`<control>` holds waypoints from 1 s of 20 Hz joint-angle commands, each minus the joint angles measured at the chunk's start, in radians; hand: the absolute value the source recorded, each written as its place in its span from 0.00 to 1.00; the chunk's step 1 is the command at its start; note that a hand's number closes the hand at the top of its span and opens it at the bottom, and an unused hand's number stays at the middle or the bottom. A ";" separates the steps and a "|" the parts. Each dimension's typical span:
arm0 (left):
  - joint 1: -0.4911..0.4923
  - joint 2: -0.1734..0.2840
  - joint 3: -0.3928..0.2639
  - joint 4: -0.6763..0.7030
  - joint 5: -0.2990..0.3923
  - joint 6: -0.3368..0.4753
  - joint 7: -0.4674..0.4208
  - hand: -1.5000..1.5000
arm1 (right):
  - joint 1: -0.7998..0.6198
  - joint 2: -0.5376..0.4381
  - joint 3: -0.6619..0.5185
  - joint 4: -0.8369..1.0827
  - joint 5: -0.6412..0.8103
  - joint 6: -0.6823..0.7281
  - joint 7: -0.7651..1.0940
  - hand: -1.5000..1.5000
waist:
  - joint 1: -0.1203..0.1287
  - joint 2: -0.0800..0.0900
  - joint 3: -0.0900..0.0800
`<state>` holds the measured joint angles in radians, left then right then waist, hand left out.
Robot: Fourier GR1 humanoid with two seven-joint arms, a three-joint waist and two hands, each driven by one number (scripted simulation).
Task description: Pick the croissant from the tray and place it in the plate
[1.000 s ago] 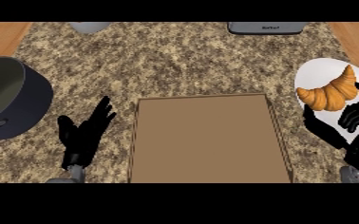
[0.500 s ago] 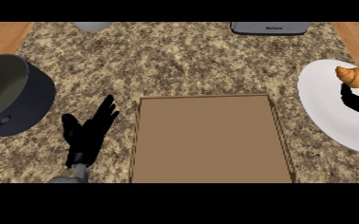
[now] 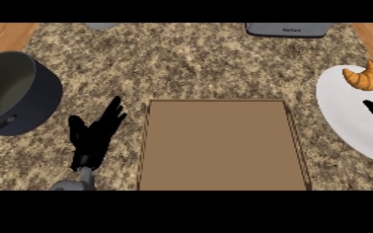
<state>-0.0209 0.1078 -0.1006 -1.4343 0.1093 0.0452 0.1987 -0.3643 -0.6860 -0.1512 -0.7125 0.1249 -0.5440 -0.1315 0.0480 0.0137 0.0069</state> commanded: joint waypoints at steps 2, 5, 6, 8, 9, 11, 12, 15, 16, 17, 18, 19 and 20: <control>0.039 -0.033 -0.041 -0.014 -0.013 0.005 0.002 0.50 | -0.115 -0.017 -0.029 0.229 -0.024 0.153 -0.129 0.00 | 0.020 0.008 0.001; 0.017 -0.010 -0.011 0.038 -0.001 -0.016 -0.010 0.50 | -0.146 0.041 -0.081 0.279 -0.072 0.167 -0.261 0.00 | 0.009 0.010 0.001; 0.005 -0.010 0.002 0.021 0.003 -0.001 0.009 0.50 | -0.152 0.035 -0.112 0.284 -0.098 0.184 -0.321 0.00 | 0.000 0.006 0.001; -0.029 0.014 0.028 0.024 0.030 -0.026 0.037 0.50 | -0.148 0.021 -0.170 0.278 -0.152 0.225 -0.411 0.00 | -0.011 0.007 0.002; -0.002 -0.001 0.005 0.005 -0.001 0.004 0.033 0.50 | -0.158 0.046 -0.201 0.283 -0.180 0.209 -0.441 0.00 | -0.012 0.002 0.001; -0.002 -0.013 0.003 0.054 0.000 -0.003 0.012 0.50 | -0.192 0.030 -0.260 0.307 -0.231 0.230 -0.456 0.00 | -0.015 0.006 0.000; 0.045 0.020 0.016 -0.029 0.017 -0.019 0.026 0.50 | -0.141 0.044 -0.290 0.328 -0.257 0.250 -0.532 0.00 | -0.013 -0.001 0.000; 0.008 0.007 0.032 0.059 0.011 -0.020 -0.024 0.50 | -0.170 -0.005 -0.335 0.413 -0.284 0.306 -0.538 0.00 | -0.019 0.002 -0.002; 0.006 0.000 0.019 0.030 -0.003 -0.004 -0.006 0.50 | -0.172 -0.016 -0.346 0.428 -0.294 0.334 -0.553 0.00 | -0.021 -0.001 -0.002; 0.003 -0.003 0.017 0.018 -0.002 0.002 0.012 0.50 | -0.172 -0.087 -0.356 0.445 -0.305 0.422 -0.507 0.00 | -0.019 0.001 -0.001; 0.003 -0.019 0.000 0.001 -0.014 0.024 0.048 0.50 | -0.143 -0.079 -0.366 0.454 -0.320 0.465 -0.528 0.00 | -0.026 -0.002 -0.002; 0.055 0.003 0.007 -0.005 -0.007 -0.004 0.011 0.50 | -0.093 -0.090 -0.365 0.458 -0.326 0.551 -0.554 0.00 | -0.029 -0.004 -0.002; 0.028 0.001 0.028 0.042 -0.002 -0.006 -0.016 0.50 | -0.101 -0.106 -0.362 0.465 -0.328 0.592 -0.523 0.00 | -0.034 -0.005 -0.003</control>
<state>-0.0019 0.1094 -0.0825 -1.4368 0.1087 0.0419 0.1924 -0.5012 -0.7424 -0.4843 -0.2904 -0.1676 -0.1118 -0.6448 0.0257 0.0082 0.0082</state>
